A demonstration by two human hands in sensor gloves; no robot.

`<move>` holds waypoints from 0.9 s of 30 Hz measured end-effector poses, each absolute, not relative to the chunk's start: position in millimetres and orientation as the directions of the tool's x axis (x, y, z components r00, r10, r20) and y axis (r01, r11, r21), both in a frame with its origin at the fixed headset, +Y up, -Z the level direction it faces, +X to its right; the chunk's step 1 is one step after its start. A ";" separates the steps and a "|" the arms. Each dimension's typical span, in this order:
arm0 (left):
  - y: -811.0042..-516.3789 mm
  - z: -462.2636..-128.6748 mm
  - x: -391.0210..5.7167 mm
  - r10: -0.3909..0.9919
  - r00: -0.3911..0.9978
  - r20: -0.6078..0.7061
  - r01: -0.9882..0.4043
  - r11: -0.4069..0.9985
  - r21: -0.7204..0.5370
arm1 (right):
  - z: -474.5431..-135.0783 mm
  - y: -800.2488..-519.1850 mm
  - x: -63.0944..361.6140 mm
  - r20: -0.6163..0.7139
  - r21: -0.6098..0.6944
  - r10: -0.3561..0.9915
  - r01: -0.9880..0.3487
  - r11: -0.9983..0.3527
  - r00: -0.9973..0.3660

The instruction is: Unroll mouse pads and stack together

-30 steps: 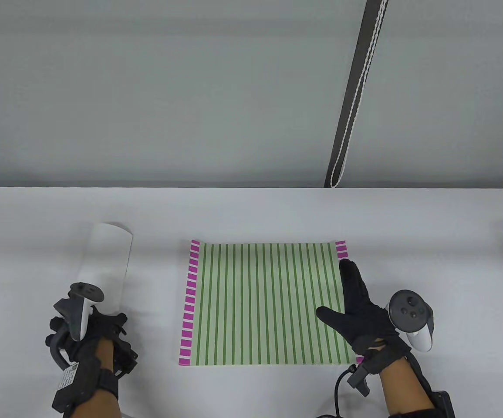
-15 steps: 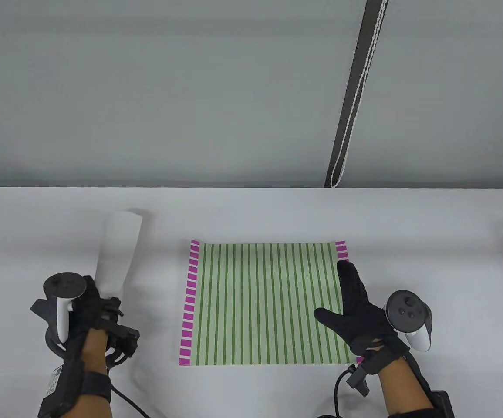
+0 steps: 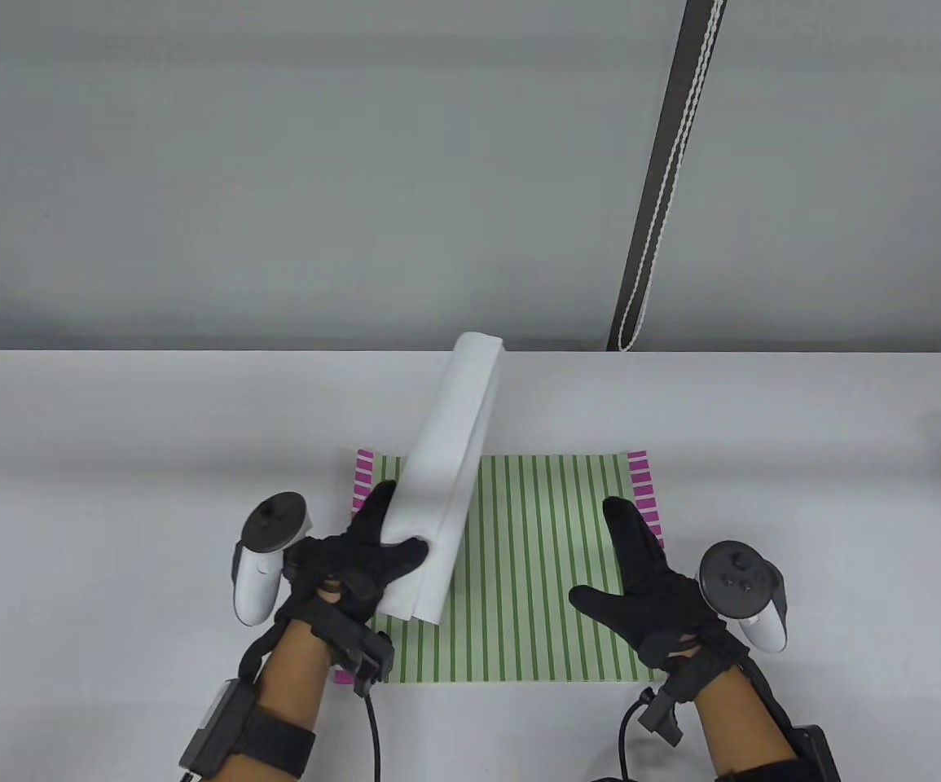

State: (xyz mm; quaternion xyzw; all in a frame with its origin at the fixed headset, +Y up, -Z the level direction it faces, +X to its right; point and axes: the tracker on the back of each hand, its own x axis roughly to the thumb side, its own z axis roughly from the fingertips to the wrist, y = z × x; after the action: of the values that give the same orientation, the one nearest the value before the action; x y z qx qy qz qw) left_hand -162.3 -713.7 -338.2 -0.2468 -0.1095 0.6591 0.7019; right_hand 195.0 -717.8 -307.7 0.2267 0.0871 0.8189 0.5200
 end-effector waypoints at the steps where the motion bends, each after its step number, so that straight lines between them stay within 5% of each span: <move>1: -715.7 -337.1 -154.8 0.982 0.100 -0.158 -0.848 0.001 -0.530 | -308.3 -720.2 192.7 0.266 0.380 0.897 -0.817 -0.434 -0.353; 15: -727.9 -312.4 -82.2 0.982 0.165 -0.092 -0.610 0.028 -0.792 | -309.8 -743.4 158.8 -0.050 0.501 0.995 -0.859 0.102 0.089; 18: -728.3 -312.0 -83.7 0.968 0.240 -0.070 -0.602 0.092 -0.793 | -309.1 -745.6 163.8 -0.077 0.426 0.996 -0.902 0.070 0.040; 24: -732.9 -324.2 -114.7 0.972 0.074 -0.223 -0.661 -0.120 -0.741 | -309.4 -743.4 168.0 -0.060 0.495 0.998 -0.867 0.059 0.033; 27: -740.1 -327.8 -129.4 0.948 0.104 -0.302 -0.685 -0.152 -0.713 | -308.7 -743.7 162.2 -0.057 0.517 0.998 -0.854 0.059 0.035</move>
State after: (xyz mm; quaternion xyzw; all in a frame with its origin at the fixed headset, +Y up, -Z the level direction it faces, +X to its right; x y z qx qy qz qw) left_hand -129.4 -740.1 -327.8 -0.3947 -0.1666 0.6484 0.6293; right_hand 162.2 -743.7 -308.7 0.1743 0.2062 0.6634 0.6978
